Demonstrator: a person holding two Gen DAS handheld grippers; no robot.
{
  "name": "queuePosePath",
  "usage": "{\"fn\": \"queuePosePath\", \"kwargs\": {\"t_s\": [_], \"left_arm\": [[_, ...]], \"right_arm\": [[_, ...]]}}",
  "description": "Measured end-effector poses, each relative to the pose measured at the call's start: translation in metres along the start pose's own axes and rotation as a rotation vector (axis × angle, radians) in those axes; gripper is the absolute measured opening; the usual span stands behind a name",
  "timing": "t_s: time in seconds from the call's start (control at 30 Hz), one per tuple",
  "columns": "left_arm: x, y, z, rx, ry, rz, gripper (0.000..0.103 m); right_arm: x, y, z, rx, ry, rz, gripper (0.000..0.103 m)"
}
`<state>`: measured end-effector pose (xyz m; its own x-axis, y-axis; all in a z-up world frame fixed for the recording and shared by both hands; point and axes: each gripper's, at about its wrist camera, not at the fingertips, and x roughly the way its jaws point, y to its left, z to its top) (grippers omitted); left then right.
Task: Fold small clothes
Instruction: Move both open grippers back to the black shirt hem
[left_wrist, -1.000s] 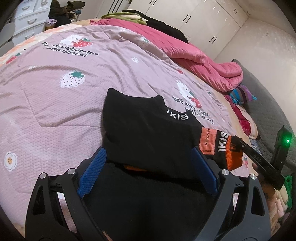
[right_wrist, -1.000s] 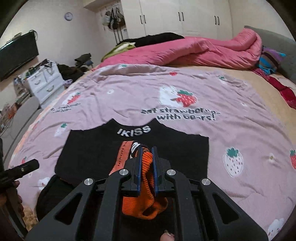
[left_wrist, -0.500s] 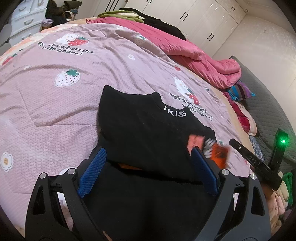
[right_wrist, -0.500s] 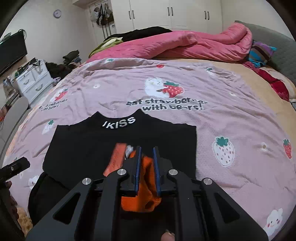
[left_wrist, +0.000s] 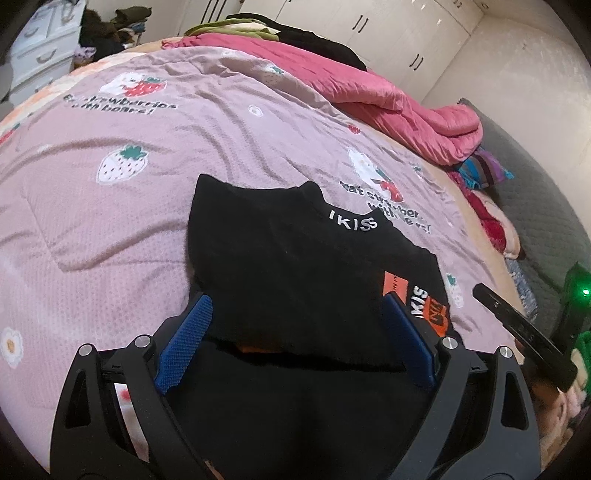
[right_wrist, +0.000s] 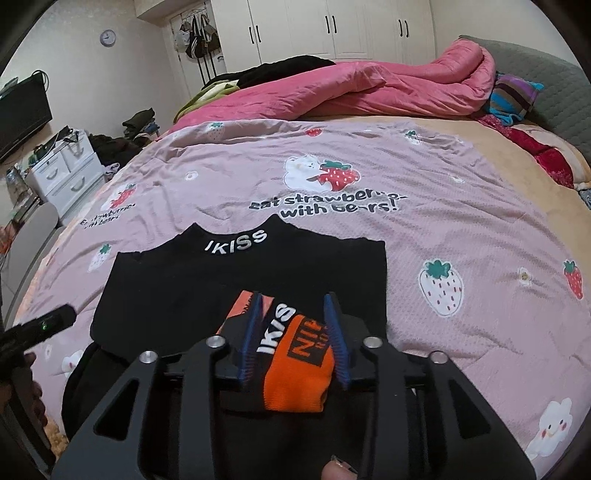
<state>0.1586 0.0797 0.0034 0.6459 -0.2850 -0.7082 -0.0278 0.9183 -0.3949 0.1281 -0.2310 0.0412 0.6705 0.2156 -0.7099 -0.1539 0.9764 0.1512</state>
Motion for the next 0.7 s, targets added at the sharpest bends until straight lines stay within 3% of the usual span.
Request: {"fn": "queuePosePath", "kwargs": {"t_s": [0.17, 0.43, 0.7], "left_arm": [[0.011, -0.003, 0.004, 0.027, 0.018, 0.006, 0.085], [0.026, -0.006, 0.003, 0.069, 0.058, 0.004, 0.068], [0.041, -0.001, -0.006, 0.119, 0.126, 0.036, 0.067]], "right_arm": [[0.000, 0.003, -0.009, 0.003, 0.009, 0.015, 0.042], [0.012, 0.027, -0.018, -0.055, 0.042, 0.053, 0.043], [0.023, 0.060, -0.023, -0.136, 0.068, 0.120, 0.046]]}}
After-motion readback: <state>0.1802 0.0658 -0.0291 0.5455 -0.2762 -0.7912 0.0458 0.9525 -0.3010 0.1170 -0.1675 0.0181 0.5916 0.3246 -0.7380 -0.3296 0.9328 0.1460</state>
